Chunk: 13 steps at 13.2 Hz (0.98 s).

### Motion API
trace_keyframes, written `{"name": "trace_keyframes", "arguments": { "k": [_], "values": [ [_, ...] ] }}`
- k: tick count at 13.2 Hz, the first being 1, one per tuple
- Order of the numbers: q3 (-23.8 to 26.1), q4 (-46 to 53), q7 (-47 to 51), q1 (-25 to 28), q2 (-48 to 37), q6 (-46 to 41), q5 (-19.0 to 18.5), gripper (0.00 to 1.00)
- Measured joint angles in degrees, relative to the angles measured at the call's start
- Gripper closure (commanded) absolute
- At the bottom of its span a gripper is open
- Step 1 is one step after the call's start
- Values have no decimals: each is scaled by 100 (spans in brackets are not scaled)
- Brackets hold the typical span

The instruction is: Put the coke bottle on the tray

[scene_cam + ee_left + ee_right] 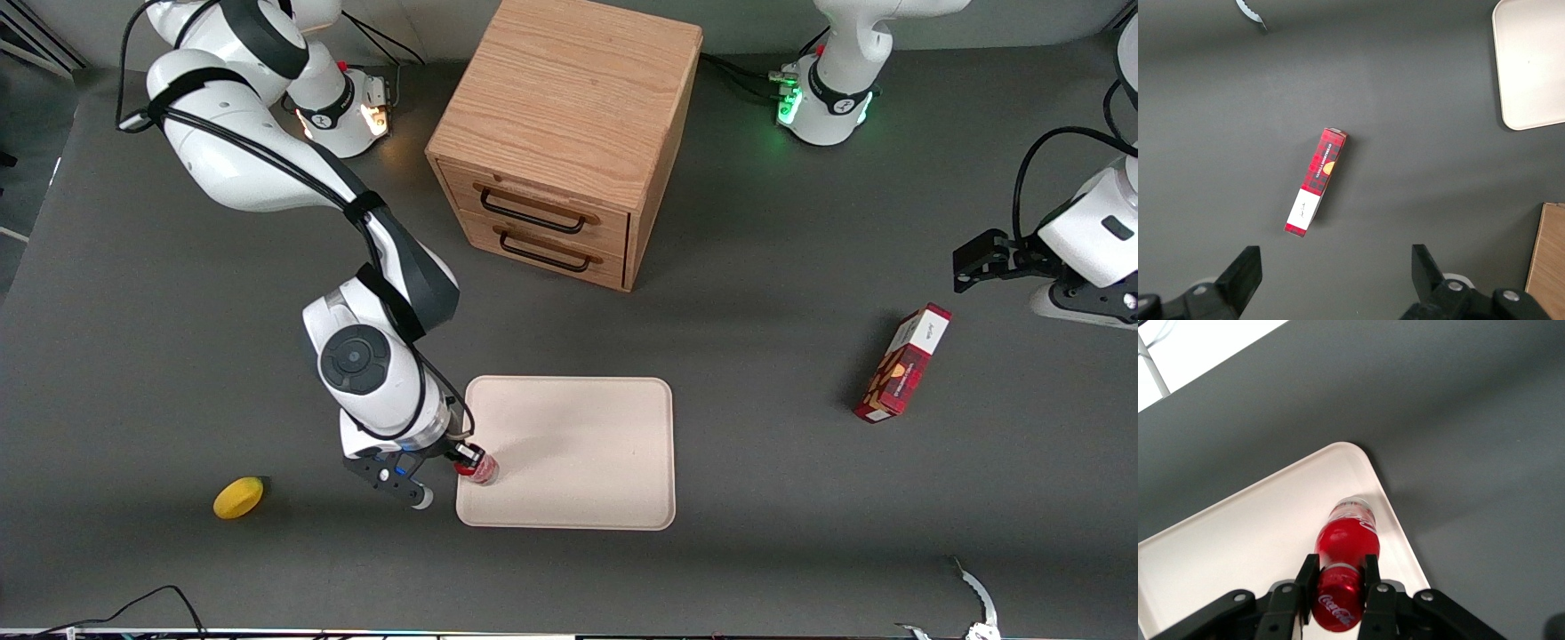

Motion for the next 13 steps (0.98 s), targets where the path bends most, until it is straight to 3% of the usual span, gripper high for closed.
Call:
{"name": "trace_keyframes", "arguments": {
  "k": [1, 6, 11, 13],
  "values": [
    [17, 10, 6, 3, 13, 52, -44, 0],
    [202, 138, 9, -15, -159, -232, -80, 0],
    [968, 235, -933, -359, -1838, -2743, -67, 0],
    [1054, -124, -1638, -753, -2779, -3308, 544, 0]
  ]
}}
